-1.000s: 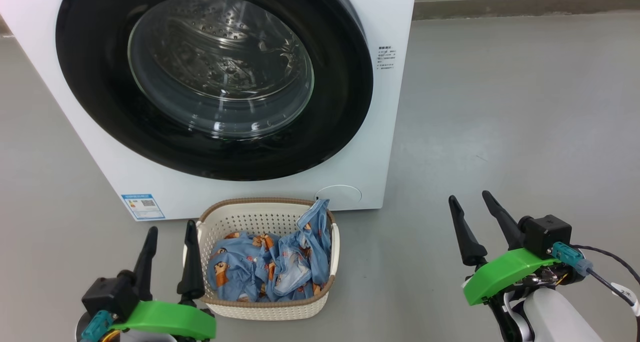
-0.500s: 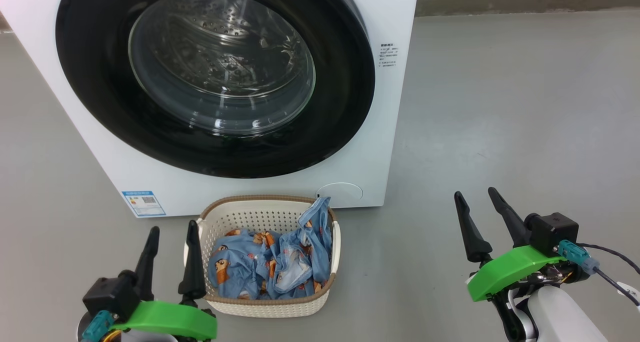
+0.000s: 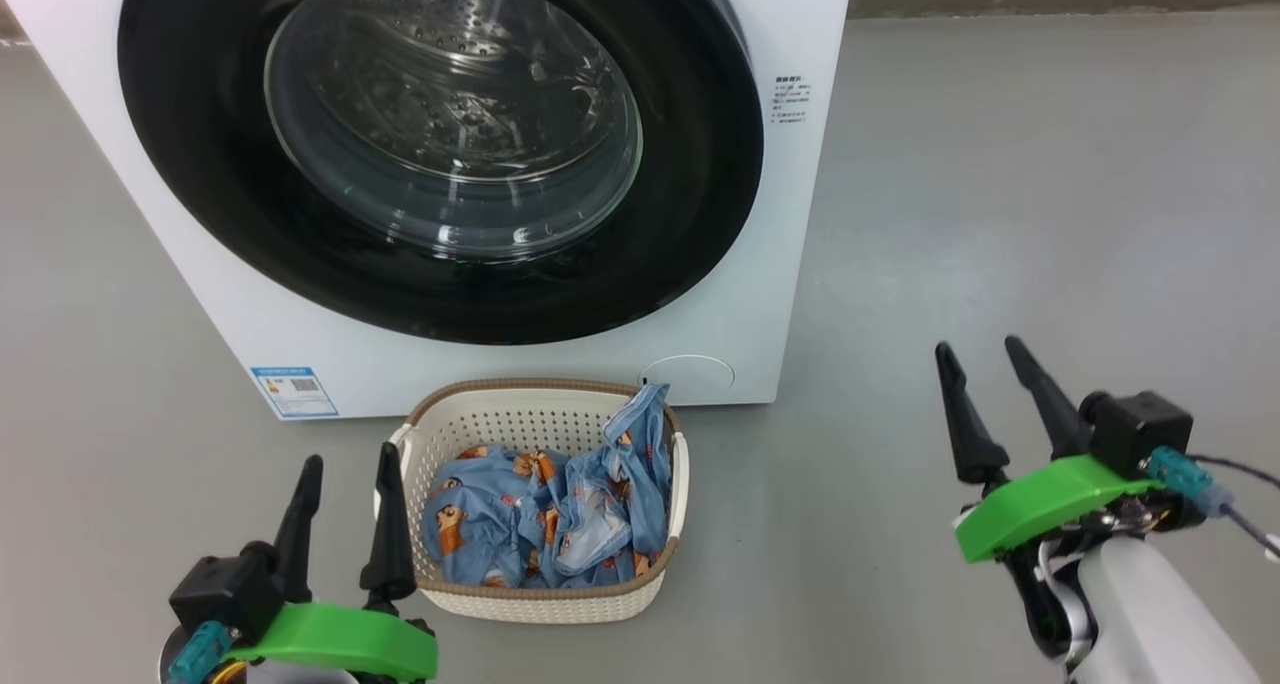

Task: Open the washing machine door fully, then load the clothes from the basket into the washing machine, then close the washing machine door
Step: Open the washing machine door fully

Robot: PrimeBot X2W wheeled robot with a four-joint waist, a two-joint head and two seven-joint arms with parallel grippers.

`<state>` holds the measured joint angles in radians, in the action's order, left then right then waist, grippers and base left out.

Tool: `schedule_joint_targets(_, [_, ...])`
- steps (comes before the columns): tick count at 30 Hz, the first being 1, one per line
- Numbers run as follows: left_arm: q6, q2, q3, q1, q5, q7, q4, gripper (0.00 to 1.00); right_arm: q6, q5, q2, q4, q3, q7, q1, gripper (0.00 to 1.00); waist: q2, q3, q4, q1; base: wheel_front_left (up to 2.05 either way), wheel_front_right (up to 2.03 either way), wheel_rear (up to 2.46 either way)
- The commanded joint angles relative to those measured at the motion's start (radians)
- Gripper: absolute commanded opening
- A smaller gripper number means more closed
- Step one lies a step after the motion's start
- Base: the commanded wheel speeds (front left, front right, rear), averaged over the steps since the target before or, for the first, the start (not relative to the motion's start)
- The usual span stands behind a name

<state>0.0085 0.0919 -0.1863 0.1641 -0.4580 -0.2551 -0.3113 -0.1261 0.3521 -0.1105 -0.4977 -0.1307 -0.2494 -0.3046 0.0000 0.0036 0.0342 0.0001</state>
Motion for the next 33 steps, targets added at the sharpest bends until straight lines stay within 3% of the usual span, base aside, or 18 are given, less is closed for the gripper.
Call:
schedule_joint_targets(1, [-0.001,0.011,0.031,0.037,-0.001,-0.006,0.018,1.0,-0.005,0.008,-0.011,0.032,-0.017,-0.012,-0.05,1.0,0.0,0.004,0.001,-0.0001,0.0,0.0,0.0])
schedule_joint_targets(3, [0.001,0.01,0.031,0.037,-0.002,-0.006,0.017,1.0,-0.005,0.013,-0.015,0.036,-0.013,-0.012,-0.061,1.0,0.0,0.01,0.003,-0.0001,0.0,0.0,0.0])
schedule_joint_targets(5, [0.002,0.01,0.03,0.039,-0.003,-0.006,0.017,1.0,-0.005,0.018,-0.022,0.039,-0.007,-0.012,-0.074,0.84,0.0,0.016,0.006,-0.0001,0.0,0.0,0.0])
schedule_joint_targets(7, [0.003,0.01,0.029,0.042,-0.003,-0.006,0.018,1.0,-0.005,0.024,-0.029,0.042,0.0,-0.012,-0.089,0.48,0.0,0.023,0.008,-0.0001,0.0,0.0,0.0])
schedule_joint_targets(8, [0.004,0.01,0.029,0.044,-0.003,-0.006,0.019,1.0,-0.005,0.027,-0.032,0.044,0.004,-0.012,-0.098,0.4,0.0,0.028,0.01,-0.0001,0.0,0.0,0.0])
schedule_joint_targets(11, [0.004,0.011,0.027,0.052,-0.003,-0.006,0.022,1.0,-0.005,0.037,-0.044,0.05,0.014,-0.012,-0.123,0.0,0.0,0.044,0.016,-0.0001,0.0,0.0,0.0])
schedule_joint_targets(17, [0.004,0.009,0.024,0.067,-0.001,-0.006,0.032,1.0,-0.005,0.097,-0.071,0.059,0.042,-0.012,-0.17,0.0,0.0,0.077,0.033,-0.0001,0.0,0.0,0.0])
schedule_joint_targets(22, [-0.003,0.011,0.028,0.083,-0.002,-0.006,0.047,1.0,-0.005,0.219,-0.097,0.063,0.05,-0.004,-0.225,0.0,0.0,0.113,0.046,-0.0001,0.0,0.0,0.0])
schedule_joint_targets(25, [-0.006,0.011,0.028,0.092,0.001,-0.006,0.056,1.0,-0.005,0.336,-0.108,0.056,0.055,0.012,-0.253,0.0,0.0,0.133,0.056,-0.0001,0.0,0.0,0.0])
schedule_joint_targets(27, [-0.009,0.008,0.033,0.11,0.008,-0.006,0.072,1.0,-0.005,0.53,-0.139,0.042,0.066,0.061,-0.319,0.0,0.0,0.173,0.074,-0.0001,0.0,0.0,0.0])
schedule_joint_targets(33, [-0.011,0.003,0.043,0.124,0.016,-0.007,0.083,1.0,-0.005,0.758,-0.168,0.011,0.095,0.17,-0.406,0.0,0.0,0.216,0.096,-0.0001,0.0,0.0,0.0])
